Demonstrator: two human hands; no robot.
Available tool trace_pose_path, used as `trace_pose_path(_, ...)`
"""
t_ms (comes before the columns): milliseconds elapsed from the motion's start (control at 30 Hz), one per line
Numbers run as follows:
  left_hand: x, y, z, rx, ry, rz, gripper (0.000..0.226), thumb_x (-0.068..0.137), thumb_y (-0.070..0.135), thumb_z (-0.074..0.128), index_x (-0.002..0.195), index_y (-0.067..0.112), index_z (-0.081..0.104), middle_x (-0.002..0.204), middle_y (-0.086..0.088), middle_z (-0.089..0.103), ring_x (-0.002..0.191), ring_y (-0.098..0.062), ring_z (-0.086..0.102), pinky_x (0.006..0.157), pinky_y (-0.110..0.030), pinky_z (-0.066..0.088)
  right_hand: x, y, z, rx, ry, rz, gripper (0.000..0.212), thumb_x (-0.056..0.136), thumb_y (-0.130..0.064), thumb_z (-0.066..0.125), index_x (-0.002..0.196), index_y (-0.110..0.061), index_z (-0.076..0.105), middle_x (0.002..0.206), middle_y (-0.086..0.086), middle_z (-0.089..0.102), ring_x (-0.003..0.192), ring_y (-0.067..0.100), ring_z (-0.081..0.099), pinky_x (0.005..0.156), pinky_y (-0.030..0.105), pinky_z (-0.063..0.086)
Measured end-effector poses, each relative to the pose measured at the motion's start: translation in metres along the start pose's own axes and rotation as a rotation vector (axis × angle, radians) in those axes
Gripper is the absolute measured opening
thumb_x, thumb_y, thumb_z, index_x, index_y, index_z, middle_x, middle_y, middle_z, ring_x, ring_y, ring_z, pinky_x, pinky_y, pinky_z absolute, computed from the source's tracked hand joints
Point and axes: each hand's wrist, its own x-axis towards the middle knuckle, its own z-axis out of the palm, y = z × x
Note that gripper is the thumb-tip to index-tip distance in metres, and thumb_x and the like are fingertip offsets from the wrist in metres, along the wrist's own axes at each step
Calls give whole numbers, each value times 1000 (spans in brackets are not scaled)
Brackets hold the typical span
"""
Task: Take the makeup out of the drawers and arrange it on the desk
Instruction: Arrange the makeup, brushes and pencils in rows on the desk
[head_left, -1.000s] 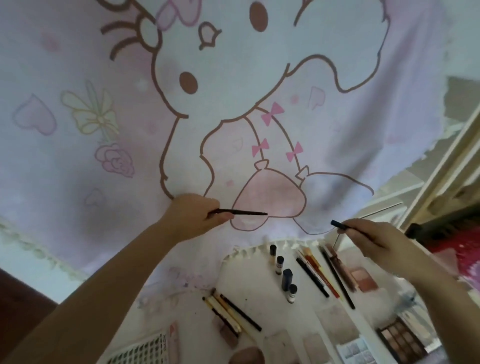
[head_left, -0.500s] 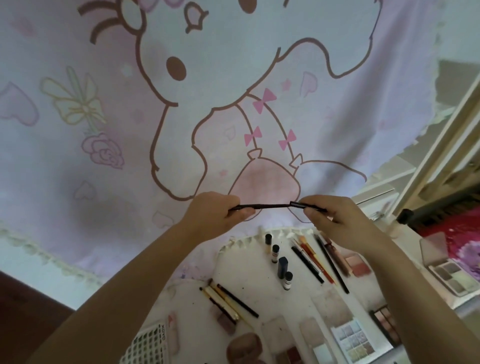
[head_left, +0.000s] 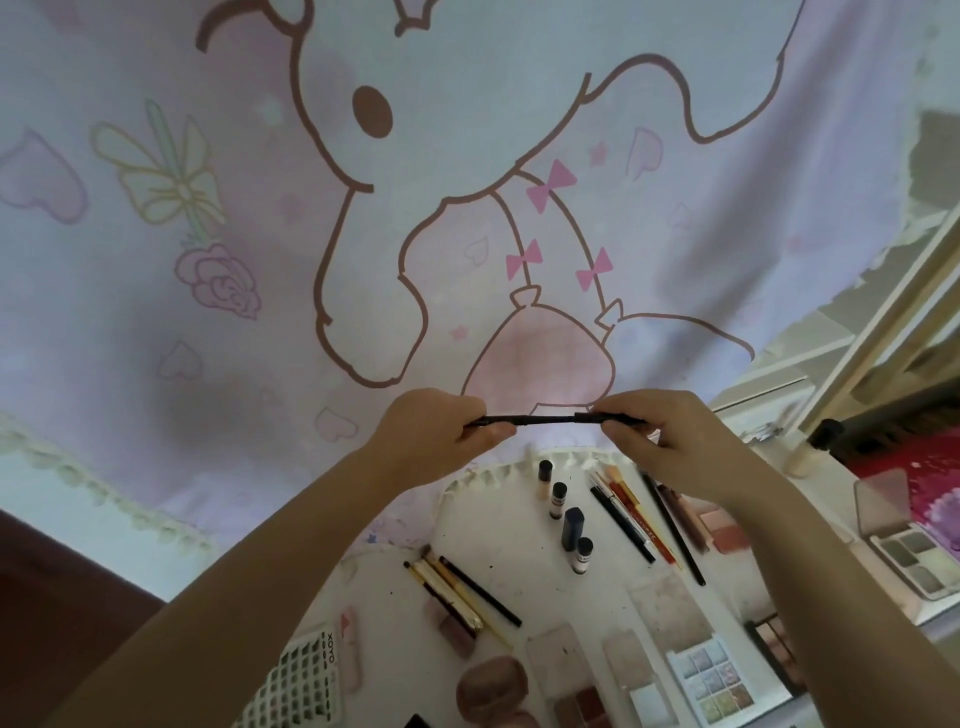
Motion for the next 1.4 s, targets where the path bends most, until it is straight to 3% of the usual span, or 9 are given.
trace_pose_path(167, -1, 4, 12, -107, -15, 65, 33, 97, 37, 35, 66, 25, 33, 55, 11, 34, 49, -7, 36, 47, -14, 25, 7, -7, 7, 45, -34, 31, 21, 89, -9, 50, 105, -7, 64, 68, 11, 62, 64, 29, 58, 66, 32, 48)
trace_pose_path(267, -8, 9, 21, -350, -65, 115, 28, 96, 29, 28, 68, 30, 28, 56, 10, 35, 48, -6, 31, 47, -15, 24, 10, -6, 8, 190, 42, 137, 40, 86, -6, 55, 120, -26, 47, 73, -8, 57, 68, 11, 58, 71, 12, 47)
trace_pose_path(400, -15, 17, 38, -593, -110, 53, 34, 99, 12, 30, 70, 29, 27, 58, 7, 34, 48, -6, 28, 45, -16, 27, -1, -7, 22, 588, 270, 417, 38, 88, -9, 54, 117, -29, 41, 80, -2, 61, 67, 12, 59, 66, 17, 51)
trace_pose_path(500, -16, 30, 56, -589, -182, 47, 20, 100, 16, 29, 81, 19, 34, 61, 6, 36, 49, -7, 30, 47, -19, 27, -11, -6, 46, 741, 185, 560, 15, 92, -9, 47, 96, -19, 56, 75, 2, 62, 59, 12, 56, 53, 14, 48)
trace_pose_path(633, -21, 48, 80, -510, -350, 63, 17, 100, 21, 28, 101, 7, 38, 74, -7, 51, 61, -20, 45, 60, -31, 41, -27, 5, 67, 796, 96, 590, 23, 92, -6, 45, 76, -13, 59, 69, 7, 60, 43, 2, 54, 43, 14, 43)
trace_pose_path(900, -25, 28, 121, -362, -614, -70, 48, 98, 36, 36, 139, 13, 30, 130, -6, 52, 113, -20, 52, 83, -24, 38, -39, 57, 54, 324, 119, 738, 23, 95, -19, 44, 84, -2, 56, 64, 3, 59, 46, 3, 56, 41, 9, 40)
trace_pose_path(1000, -27, 1, 146, -234, -703, -165, 44, 98, 34, 36, 135, 10, 37, 132, -10, 51, 117, -24, 50, 92, -30, 41, -26, 94, 64, -22, -109, 768, 34, 96, -25, 39, 96, 5, 56, 88, 20, 64, 78, 31, 61, 71, 31, 46)
trace_pose_path(1133, -34, -28, 177, -147, -678, -282, 33, 96, 28, 38, 119, 6, 49, 123, -14, 55, 112, -27, 52, 92, -36, 43, -11, 125, 103, -332, -463, 663, 36, 98, -27, 32, 105, 2, 53, 97, 17, 62, 101, 32, 60, 93, 37, 41)
trace_pose_path(1400, -40, -44, 201, -33, -567, -269, 30, 94, 17, 38, 121, 9, 51, 123, -10, 50, 115, -25, 47, 92, -33, 41, 15, 159, 150, -442, -693, 620, 36, 96, -30, 37, 115, -2, 51, 120, 16, 57, 111, 29, 54, 84, 34, 44)
